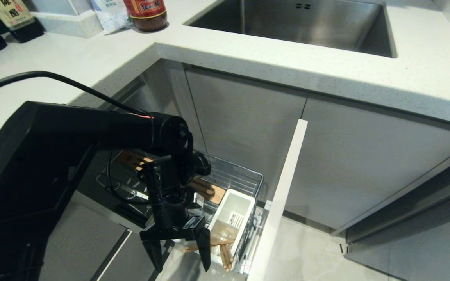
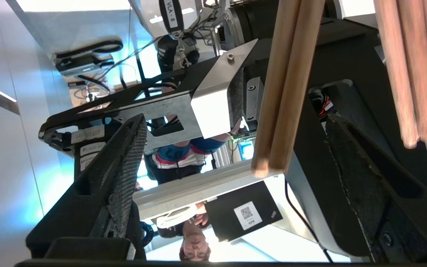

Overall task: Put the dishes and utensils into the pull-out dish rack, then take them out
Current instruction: Take the chopsticks out of the cupboard

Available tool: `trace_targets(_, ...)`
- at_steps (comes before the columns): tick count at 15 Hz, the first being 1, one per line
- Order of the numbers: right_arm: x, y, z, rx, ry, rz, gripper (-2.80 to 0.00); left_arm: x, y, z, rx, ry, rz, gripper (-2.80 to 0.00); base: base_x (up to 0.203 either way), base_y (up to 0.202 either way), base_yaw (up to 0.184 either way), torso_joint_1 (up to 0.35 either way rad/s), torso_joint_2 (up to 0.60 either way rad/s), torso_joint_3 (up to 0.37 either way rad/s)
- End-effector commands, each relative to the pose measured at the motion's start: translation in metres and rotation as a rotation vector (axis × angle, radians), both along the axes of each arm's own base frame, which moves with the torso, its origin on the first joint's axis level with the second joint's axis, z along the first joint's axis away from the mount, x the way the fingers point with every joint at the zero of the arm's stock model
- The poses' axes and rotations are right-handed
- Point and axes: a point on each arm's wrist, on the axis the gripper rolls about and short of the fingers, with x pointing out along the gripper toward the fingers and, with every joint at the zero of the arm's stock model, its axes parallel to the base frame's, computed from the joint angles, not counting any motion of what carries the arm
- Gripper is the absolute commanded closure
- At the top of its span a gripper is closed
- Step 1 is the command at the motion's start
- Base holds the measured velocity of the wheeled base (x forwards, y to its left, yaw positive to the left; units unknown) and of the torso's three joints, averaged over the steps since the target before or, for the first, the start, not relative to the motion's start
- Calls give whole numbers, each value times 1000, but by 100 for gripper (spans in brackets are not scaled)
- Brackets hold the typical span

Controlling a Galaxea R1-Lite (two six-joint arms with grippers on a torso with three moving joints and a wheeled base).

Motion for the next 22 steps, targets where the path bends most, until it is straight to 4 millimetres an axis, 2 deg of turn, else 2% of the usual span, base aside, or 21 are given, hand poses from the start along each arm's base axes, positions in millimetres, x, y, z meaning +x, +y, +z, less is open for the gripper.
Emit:
trace_targets(1, 0, 0, 0, 0, 0, 0, 0, 4, -3, -10, 17, 30, 2, -280, 0, 0, 0, 0, 0, 0)
trace_targets(5, 0, 0, 0, 2, 0, 0, 0, 12, -7, -19, 20, 41, 6, -280, 0, 0, 0, 0, 0, 0)
trace_targets(20, 0, 0, 0, 0, 0, 0, 0, 19, -13, -22, -12, 50, 58, -280, 0, 0, 0, 0, 0, 0)
trace_targets(21, 0, 0, 0, 0, 0, 0, 0, 19, -13, -22, -12, 49, 58, 0, 0, 0, 0, 0, 0, 0)
trace_targets(22, 0, 0, 0, 0, 0, 0, 0, 19, -13, -21, -15, 45, 59, 0, 0, 0, 0, 0, 0, 0)
